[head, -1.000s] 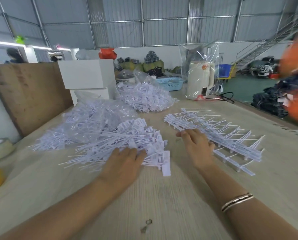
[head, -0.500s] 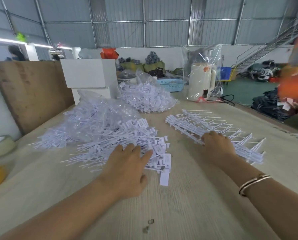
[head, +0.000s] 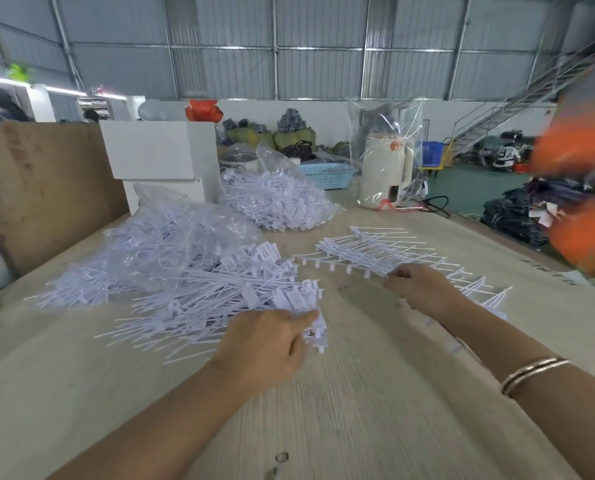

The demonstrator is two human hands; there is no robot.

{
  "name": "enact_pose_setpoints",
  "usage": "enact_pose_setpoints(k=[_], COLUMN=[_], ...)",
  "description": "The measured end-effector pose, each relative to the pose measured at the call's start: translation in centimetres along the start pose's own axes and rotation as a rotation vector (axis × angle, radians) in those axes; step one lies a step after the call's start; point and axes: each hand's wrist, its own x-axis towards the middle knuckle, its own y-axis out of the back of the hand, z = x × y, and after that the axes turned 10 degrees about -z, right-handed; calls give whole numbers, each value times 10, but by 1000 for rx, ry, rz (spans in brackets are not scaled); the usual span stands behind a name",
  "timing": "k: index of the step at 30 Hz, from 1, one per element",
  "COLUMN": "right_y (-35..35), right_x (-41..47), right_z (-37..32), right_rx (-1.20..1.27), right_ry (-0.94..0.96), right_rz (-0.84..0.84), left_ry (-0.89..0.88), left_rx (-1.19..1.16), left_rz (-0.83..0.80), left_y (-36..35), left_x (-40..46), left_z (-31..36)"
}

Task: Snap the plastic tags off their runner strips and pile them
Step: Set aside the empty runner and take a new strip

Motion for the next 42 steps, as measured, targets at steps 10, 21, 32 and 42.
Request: enact_pose_setpoints(k=[10, 21, 32, 42], right_y=[-12, 1, -17, -11], right_x=[-62, -46, 5, -9], right_z=[-44, 6, 32, -6], right_rx=[192, 484, 314, 893], right_ry=[95, 28, -49, 120], right_rz=[-194, 38, 13, 279], left_ry=[480, 452, 234, 148], left_rx=[-1767, -1567, -1167, -1072], left_rz=[-300, 52, -340, -527], left_y=[50, 63, 76, 82], left_x=[41, 61, 9, -46], left_z=[39, 31, -47, -107])
